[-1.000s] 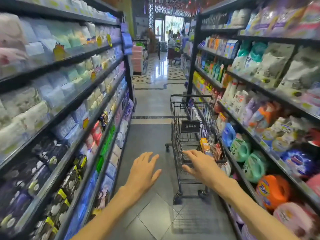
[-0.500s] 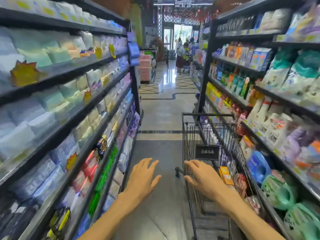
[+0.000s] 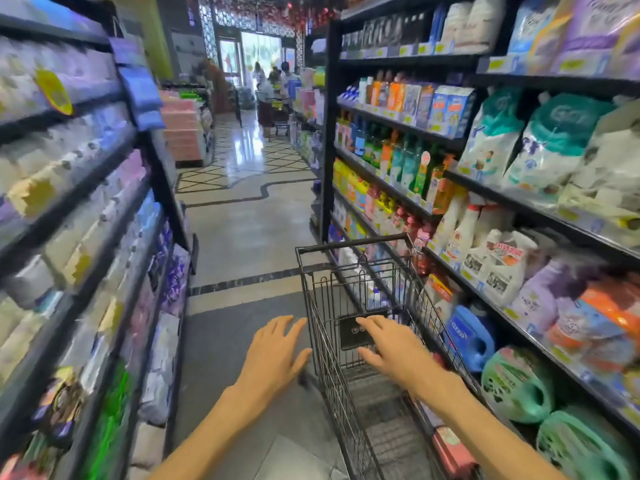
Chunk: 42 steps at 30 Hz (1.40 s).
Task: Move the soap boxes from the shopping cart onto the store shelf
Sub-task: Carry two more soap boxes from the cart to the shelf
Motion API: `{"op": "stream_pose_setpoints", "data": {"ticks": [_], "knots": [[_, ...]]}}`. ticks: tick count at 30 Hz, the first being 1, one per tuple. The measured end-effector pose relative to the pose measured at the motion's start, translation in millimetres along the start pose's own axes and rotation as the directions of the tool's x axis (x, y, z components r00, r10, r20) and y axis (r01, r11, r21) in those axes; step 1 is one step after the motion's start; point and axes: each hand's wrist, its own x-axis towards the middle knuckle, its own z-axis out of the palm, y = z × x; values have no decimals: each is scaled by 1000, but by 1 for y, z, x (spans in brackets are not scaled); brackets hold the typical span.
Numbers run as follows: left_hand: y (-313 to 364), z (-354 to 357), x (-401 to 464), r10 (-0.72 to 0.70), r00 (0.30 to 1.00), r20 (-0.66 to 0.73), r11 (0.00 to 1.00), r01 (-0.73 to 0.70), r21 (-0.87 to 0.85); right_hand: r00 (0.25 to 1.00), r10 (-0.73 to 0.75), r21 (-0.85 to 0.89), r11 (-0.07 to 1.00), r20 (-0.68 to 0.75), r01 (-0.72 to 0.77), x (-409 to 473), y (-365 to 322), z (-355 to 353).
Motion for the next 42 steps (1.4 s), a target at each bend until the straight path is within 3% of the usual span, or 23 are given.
{"op": "stream_pose_setpoints", "data": {"ticks": [7,12,20,27,30,34,42], "knots": [[-13,32,144,361,930,66,931,-355,-84,925,379,3,925,-14,-379,39,62,3],[18,59,215,592,798,108,804,-576,-150,780,625,-10,780,-37,-626,22,90,-3],[117,120,272,840,521,154,543,-803,-246,522,850,40,525,-64,-850,-41,128,20],[158,184,287,886,399,236,456,-841,-291,387,921,65,384,51,-921,-63,156,66],[165,217,291,881,345,323,446,-834,-325,344,938,132,336,40,-933,-70,159,96],[176,254,292,859,265,438,432,-834,-343,275,951,132,257,145,-957,-70,162,128],[202,390,303,796,118,594,356,-885,-301,134,948,192,80,288,-978,-62,193,243]]}}
